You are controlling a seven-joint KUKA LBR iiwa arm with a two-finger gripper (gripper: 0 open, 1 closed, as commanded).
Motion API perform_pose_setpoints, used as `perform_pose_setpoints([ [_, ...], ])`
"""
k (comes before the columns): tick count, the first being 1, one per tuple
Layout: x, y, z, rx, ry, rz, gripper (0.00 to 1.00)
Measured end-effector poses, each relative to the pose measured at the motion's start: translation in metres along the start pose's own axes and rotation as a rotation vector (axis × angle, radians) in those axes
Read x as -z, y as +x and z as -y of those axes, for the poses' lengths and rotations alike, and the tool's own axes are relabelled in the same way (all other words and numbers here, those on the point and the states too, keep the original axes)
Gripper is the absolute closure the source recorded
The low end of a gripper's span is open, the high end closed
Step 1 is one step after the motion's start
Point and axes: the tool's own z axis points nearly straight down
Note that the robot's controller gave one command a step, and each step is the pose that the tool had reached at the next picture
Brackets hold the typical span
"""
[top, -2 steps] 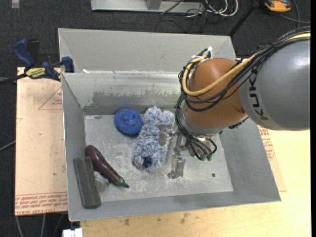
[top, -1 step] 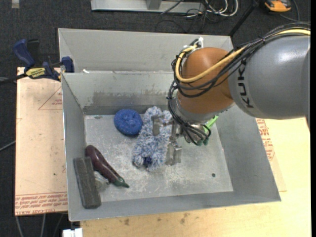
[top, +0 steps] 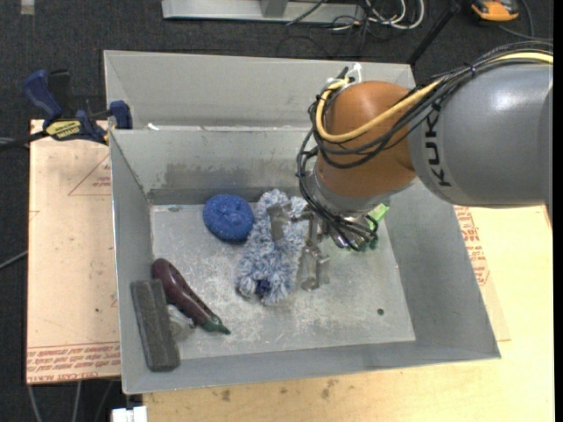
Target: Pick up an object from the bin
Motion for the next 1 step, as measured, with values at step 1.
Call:
perform_pose_setpoints([
  [1, -0.0585, 0.0007, -0.0046, 0.053, 0.001, 0.003, 0.00],
])
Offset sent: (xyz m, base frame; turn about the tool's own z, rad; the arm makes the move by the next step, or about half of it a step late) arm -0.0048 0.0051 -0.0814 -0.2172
